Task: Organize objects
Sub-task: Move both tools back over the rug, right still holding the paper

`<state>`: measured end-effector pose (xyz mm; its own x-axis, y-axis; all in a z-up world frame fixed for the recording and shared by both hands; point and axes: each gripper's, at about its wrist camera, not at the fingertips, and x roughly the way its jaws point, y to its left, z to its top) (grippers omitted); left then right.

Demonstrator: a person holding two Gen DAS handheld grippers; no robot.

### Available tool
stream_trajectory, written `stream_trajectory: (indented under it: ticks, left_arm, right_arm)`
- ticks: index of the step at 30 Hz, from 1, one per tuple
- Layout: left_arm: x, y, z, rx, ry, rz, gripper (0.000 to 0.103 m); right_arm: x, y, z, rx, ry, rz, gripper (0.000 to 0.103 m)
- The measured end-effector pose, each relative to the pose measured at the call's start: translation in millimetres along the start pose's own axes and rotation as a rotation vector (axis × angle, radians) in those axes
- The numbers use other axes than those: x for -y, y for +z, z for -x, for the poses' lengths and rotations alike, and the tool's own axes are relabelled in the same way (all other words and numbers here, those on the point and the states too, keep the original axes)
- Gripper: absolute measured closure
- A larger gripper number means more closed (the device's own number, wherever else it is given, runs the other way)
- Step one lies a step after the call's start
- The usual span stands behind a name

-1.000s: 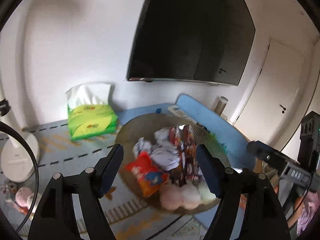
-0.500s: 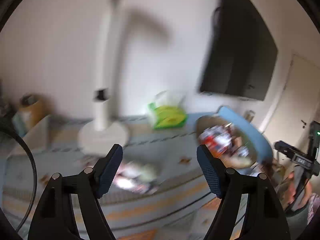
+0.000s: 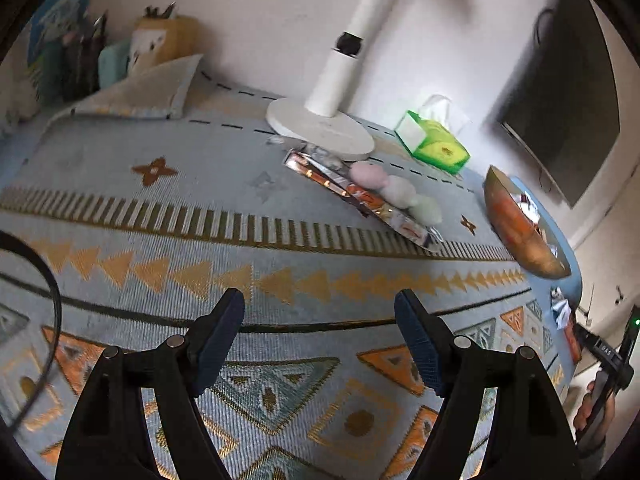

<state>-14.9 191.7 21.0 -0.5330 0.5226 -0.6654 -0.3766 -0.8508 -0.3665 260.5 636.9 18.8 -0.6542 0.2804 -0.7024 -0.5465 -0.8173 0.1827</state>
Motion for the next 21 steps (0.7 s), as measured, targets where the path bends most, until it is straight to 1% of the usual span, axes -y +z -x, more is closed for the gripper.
stream_trajectory:
  ticks: [2,4,5,6,7,10,14,16,17,20,21]
  left_arm:
    - [-1.6,-0.6,-1.2,0.003,0.003,0.011,0.027]
    - [-1.0,-2.5,3.6,0.035,-0.006,0.008,0.027]
    - [-2.2,-2.7,6.3,0.040,-0.001,0.013,0.027]
    - [-3.4,-3.1,6.6,0.039,0.001,0.016,0.027]
    - [-3.2,-3.7,6.6,0.035,-0.001,0.017,0.027]
    - [-3.1,-2.2,4.1,0.024,-0.002,0.016,0.027]
    - [-5.6,-2.3,3.5,0.020,-0.002,0.031,0.027]
    - [-7.5,-2.3,3.8,0.022,-0.004,0.044,0.027]
    - [-8.6,-2.3,3.7,0.021,-0.004,0.052,0.027]
    - [-13.1,-1.5,2.5,0.014,-0.007,0.075,0.027]
    - [-14.4,-1.5,2.0,0.011,-0.006,0.081,0.027]
  right_arm:
    - [3.8,0.8,-7.2,-0.028,0.024,-0.031,0.036]
    - [4.0,3.7,-20.5,-0.056,0.001,-0.060,0.036]
    - [5.9,5.3,-25.0,-0.065,-0.024,-0.078,0.036]
    - [7.7,8.4,-27.6,-0.045,-0.064,-0.096,0.036]
    - [9.1,11.8,-30.4,-0.040,-0.082,-0.109,0.036]
    - [12.9,21.3,-40.5,-0.022,-0.092,-0.142,0.035]
    - [3.6,33.9,-54.9,-0.028,-0.111,-0.092,0.036]
    - [1.5,35.5,-57.1,-0.036,-0.102,-0.072,0.041]
    - [1.5,35.1,-56.5,-0.032,-0.101,-0.071,0.051]
    - [1.3,32.0,-53.4,-0.029,-0.078,-0.069,0.052]
    - [-1.5,29.0,-49.4,-0.037,-0.044,-0.069,0.052]
